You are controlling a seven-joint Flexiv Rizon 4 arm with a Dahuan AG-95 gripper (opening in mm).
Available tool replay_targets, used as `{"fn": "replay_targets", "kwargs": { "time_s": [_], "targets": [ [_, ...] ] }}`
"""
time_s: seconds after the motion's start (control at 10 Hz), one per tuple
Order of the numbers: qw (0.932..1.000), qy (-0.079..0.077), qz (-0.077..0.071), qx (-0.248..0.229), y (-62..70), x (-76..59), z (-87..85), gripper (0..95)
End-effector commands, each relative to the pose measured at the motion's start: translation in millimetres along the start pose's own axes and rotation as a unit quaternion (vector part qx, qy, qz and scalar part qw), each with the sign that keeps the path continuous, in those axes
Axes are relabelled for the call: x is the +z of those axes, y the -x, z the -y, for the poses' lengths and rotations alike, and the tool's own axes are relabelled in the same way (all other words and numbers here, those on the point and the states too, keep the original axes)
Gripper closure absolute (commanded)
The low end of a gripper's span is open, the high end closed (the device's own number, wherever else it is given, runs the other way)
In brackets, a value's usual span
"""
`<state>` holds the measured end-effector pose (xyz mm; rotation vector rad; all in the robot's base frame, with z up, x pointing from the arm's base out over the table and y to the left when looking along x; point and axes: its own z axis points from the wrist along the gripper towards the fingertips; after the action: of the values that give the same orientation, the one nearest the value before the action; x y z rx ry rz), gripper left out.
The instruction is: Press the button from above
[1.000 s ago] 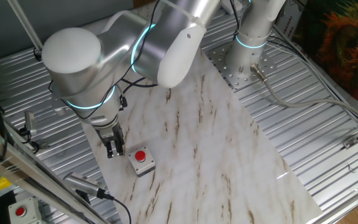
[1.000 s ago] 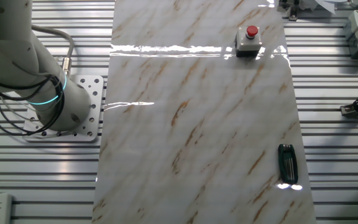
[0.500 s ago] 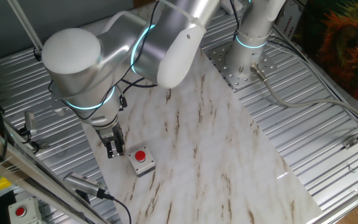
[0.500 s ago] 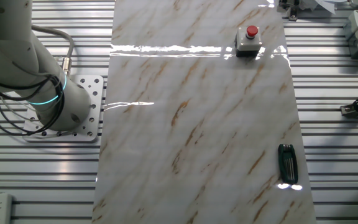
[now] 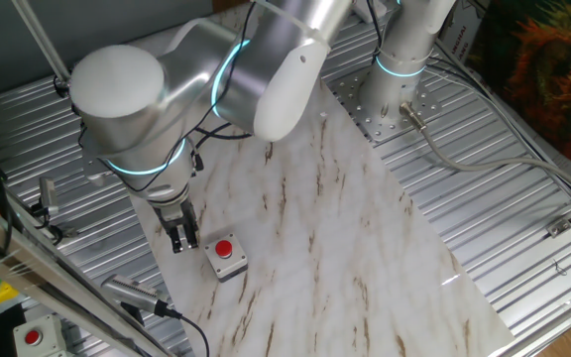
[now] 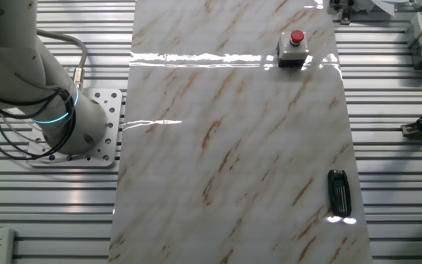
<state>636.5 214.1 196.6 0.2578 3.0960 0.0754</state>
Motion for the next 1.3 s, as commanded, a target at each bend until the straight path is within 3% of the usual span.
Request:
{"fn": "replay_targets", "kwargs": {
  "time_s": [0.1, 0.2, 0.3, 0.8, 1.3],
  "targets": [
    [0.9997, 0.009, -0.015, -0.018, 2.0, 0.6, -1.9, 95.0],
    [0.9995, 0.015, -0.019, -0.019, 2.0, 0.6, -1.9, 95.0],
    [0.9988, 0.017, -0.012, -0.043, 2.0, 0.6, -1.9, 95.0],
    [0.9992, 0.013, -0.022, -0.029, 2.0, 0.6, -1.9, 95.0],
    [0.9993, 0.013, -0.022, -0.028, 2.0, 0.6, -1.9, 95.0]
  ]
}}
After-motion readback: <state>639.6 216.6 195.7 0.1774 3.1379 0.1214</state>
